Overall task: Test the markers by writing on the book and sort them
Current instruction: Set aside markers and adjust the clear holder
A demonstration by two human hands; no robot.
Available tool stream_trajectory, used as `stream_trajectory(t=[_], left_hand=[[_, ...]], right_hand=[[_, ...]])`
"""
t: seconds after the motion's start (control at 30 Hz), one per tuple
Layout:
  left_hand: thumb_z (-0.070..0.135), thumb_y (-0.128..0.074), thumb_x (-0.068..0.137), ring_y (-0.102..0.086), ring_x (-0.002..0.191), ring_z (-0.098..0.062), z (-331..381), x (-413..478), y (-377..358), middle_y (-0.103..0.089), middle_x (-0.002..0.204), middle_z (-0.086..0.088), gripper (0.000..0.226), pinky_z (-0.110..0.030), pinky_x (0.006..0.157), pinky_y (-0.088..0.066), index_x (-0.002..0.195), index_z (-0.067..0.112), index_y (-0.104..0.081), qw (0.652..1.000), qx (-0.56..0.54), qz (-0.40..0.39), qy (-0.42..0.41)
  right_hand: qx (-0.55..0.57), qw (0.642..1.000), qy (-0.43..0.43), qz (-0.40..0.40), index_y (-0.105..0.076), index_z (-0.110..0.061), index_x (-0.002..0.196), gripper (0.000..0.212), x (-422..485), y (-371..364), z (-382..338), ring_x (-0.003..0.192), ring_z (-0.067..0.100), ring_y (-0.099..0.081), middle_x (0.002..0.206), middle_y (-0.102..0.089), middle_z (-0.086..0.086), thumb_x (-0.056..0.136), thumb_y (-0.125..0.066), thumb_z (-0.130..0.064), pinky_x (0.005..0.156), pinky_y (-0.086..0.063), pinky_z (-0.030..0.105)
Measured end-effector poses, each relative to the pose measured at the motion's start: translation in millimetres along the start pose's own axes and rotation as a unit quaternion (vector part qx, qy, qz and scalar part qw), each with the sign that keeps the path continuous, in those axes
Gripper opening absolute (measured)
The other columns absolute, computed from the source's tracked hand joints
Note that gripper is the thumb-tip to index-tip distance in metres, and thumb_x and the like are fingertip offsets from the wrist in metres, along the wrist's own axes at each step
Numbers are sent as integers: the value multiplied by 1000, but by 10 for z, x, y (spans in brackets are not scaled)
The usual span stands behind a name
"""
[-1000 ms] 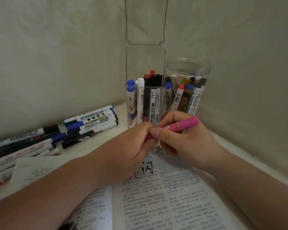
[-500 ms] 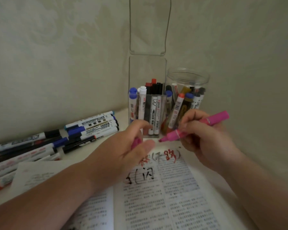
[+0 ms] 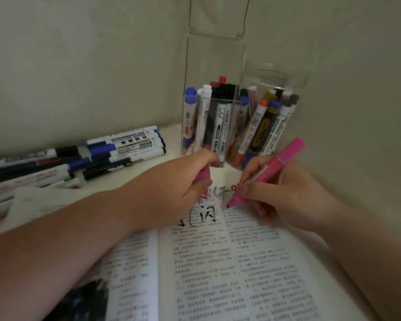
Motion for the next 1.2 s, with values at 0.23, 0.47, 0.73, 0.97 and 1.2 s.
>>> stream_trajectory(t=[0.23,0.47,0.73,0.97,1.2], left_hand=[[33,-52,101,-55,89,7,-8,29,41,-60,94,19,27,-9,72,-41,126,41,-46,999,-23,37,-9],[31,-67,93,-58,106,4,-59,46,74,-63,114,21,41,-16,89,-49,128,44,-49,997,-23,68,-21],[47,-61,91,-53,100,4,3,43,103,-58,107,18,33,-12,83,-42,124,43,-58,997,22,69,-34],[40,-67,90,-56,99,8,13,41,92,-64,105,23,35,-8,77,-42,124,39,-59,997,-4,66,-33],[29,-68,92,-62,97,0,44,39,102,-64,102,20,30,-21,86,-52,122,31,-62,994,-33,83,-58]], right_hand=[[-41,999,22,5,-66,-14,76,19,10,-83,39,40,16,-42,49,-51,4,72,-77,-30,41,-34,23],[-55,998,36,-16,-67,-12,72,13,1,-85,10,45,5,-47,51,-55,-7,73,-75,-23,45,-37,17],[-58,998,35,12,-66,-9,75,18,-8,-68,-16,45,9,-45,51,-51,-3,76,-78,-22,45,-36,21],[-124,990,17,65,-56,-3,73,22,1,-15,-12,46,7,-42,50,-44,-6,80,-76,-10,47,-37,22],[-60,998,17,16,-61,-9,68,21,-9,-64,-22,44,8,-41,49,-44,-6,76,-78,-19,47,-34,23]])
Point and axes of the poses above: each hand's wrist, its own x-axis towards the middle knuckle, its own y-axis out of the back of the hand, z = x × y, the point moved 6 cm from there along x, towards the middle knuckle
